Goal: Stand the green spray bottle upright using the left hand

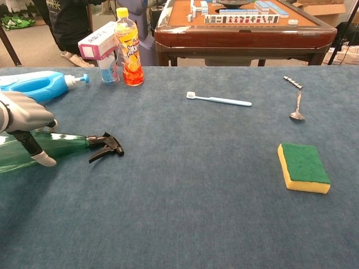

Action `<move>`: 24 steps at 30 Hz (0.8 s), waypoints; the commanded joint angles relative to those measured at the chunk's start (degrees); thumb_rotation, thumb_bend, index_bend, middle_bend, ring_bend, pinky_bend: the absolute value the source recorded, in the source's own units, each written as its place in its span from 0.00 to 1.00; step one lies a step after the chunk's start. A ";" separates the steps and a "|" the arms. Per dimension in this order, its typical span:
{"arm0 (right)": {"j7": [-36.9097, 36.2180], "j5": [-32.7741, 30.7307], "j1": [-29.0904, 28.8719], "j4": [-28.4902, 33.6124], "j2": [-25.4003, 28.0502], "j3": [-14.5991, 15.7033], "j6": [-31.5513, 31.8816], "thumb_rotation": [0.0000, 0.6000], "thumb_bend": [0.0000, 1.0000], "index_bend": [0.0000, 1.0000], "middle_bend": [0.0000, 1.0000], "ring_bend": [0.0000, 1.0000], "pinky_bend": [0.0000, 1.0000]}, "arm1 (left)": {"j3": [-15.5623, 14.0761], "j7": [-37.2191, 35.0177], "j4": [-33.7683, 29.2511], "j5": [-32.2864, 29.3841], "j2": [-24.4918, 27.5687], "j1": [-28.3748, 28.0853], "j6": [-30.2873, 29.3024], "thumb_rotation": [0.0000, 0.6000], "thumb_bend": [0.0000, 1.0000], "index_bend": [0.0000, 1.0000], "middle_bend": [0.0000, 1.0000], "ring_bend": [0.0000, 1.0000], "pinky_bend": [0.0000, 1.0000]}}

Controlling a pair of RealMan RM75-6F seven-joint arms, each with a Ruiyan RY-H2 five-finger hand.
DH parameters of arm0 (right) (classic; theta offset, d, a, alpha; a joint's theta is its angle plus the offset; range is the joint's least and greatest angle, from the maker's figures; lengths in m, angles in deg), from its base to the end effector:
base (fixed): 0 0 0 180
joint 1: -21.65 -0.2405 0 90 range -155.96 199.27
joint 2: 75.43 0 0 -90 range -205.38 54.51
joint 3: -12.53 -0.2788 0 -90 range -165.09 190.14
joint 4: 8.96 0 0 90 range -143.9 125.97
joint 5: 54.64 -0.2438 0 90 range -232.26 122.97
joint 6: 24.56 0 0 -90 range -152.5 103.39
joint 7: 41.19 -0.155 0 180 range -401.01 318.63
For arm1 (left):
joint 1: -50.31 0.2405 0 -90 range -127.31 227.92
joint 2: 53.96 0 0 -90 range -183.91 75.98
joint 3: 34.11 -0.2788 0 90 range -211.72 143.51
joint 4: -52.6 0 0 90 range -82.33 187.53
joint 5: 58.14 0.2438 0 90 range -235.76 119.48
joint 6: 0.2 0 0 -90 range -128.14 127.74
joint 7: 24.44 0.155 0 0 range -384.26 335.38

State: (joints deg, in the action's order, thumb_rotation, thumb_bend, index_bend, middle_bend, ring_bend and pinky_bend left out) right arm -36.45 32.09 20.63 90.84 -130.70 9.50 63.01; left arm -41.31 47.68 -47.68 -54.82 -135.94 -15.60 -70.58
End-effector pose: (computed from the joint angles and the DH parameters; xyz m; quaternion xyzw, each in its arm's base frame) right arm -0.3348 -0.1735 0.1830 0.5980 -0.3576 0.3546 0.6235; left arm -0.1959 0.3614 -0.0205 -0.7911 -0.2490 0.0694 0.5545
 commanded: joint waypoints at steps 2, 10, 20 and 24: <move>0.10 -0.01 0.02 0.08 0.05 -0.01 0.03 1.00 0.30 0.23 0.24 0.19 0.23 | -0.12 -0.63 1.68 2.77 -0.88 1.13 -0.14 0.46 0.04 0.27 0.35 0.13 0.00; 0.31 -0.01 0.10 0.34 0.15 -0.04 0.17 1.00 0.30 0.23 0.24 0.19 0.23 | 0.24 -6.63 2.55 12.28 1.09 4.57 1.42 0.67 0.06 0.39 0.46 0.23 0.00; 0.72 0.01 -0.16 0.67 0.08 -0.16 -0.13 1.00 0.30 0.23 0.24 0.19 0.23 | 4.37 -24.89 -2.84 28.27 11.60 10.26 5.10 0.89 0.06 0.42 0.52 0.28 0.02; 0.93 0.04 -0.22 0.86 0.11 -0.18 -0.17 1.00 0.30 0.23 0.24 0.19 0.23 | 7.71 -37.49 -4.97 34.33 15.96 13.25 9.89 0.90 0.06 0.43 0.52 0.28 0.05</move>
State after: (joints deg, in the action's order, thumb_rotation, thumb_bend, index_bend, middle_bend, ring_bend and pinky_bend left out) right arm -35.52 32.13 20.42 91.71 -130.59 9.32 62.84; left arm -36.58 18.64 -50.35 -25.81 -124.17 -5.24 -64.64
